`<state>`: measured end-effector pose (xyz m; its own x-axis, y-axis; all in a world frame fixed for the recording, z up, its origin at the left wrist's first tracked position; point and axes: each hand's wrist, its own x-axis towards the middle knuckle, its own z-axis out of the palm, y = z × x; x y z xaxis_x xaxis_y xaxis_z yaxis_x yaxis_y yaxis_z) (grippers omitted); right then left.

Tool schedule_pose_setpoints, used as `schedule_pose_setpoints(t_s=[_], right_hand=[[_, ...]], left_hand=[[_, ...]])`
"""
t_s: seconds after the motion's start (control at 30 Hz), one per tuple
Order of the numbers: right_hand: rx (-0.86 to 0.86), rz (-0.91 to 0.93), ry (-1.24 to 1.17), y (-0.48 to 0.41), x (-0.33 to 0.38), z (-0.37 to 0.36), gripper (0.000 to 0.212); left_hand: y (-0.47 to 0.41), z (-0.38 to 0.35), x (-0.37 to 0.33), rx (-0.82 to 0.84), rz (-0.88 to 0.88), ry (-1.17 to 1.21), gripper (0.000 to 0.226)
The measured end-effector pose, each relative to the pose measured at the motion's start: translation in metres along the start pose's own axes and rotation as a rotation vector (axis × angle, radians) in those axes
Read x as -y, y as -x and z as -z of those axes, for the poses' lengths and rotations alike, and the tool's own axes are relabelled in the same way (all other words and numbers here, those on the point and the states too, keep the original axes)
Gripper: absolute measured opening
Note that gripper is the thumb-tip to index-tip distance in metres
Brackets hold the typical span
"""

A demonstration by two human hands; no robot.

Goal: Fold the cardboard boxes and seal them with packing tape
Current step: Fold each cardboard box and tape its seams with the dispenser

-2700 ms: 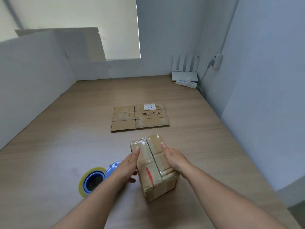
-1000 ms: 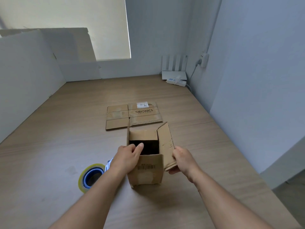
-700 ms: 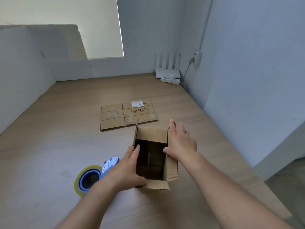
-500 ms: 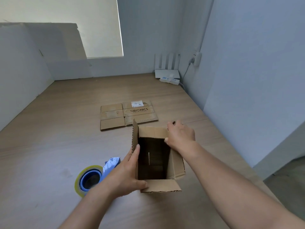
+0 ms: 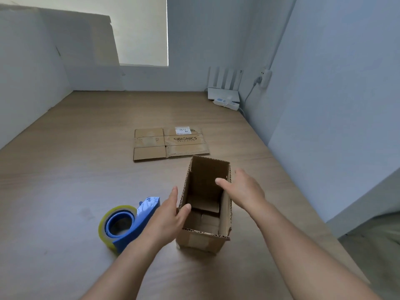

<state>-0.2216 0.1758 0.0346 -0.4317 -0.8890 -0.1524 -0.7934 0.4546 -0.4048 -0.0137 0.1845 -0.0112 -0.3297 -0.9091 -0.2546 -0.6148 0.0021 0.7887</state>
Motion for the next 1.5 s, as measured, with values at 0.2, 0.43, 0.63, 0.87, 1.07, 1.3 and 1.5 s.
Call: schedule_pose_setpoints(t_s=[0.2,0.43,0.63,0.87,1.07,1.3,1.5], right_hand=[[0.076,0.122,-0.047,0.06,-0.035,-0.014,0.032],[-0.027,0.303,-0.219,0.048,-0.057,0.015,0.034],[-0.093,0.482,-0.329,0.043,-0.087,0.037,0.03],[-0.019,0.715,-0.4,0.06,-0.073,0.038,0.029],[0.125,0.9,-0.436,0.098,-0.037,0.017,0.03],[0.31,1.091,-0.417,0.164,0.02,-0.02,0.027],[0.46,1.226,-0.36,0.229,0.071,-0.052,0.028]], left_hand=[[0.016,-0.01,-0.01,-0.133,0.087,0.046,0.041],[0.048,-0.042,-0.047,-0.348,0.142,0.223,0.035],[0.08,-0.077,-0.085,-0.546,0.168,0.284,0.027],[0.14,-0.094,-0.094,-0.742,0.262,0.243,0.027],[0.202,-0.094,-0.081,-0.921,0.404,0.218,0.042],[0.275,-0.084,-0.051,-1.135,0.564,0.256,0.051],[0.339,-0.067,-0.018,-1.282,0.702,0.261,0.056]])
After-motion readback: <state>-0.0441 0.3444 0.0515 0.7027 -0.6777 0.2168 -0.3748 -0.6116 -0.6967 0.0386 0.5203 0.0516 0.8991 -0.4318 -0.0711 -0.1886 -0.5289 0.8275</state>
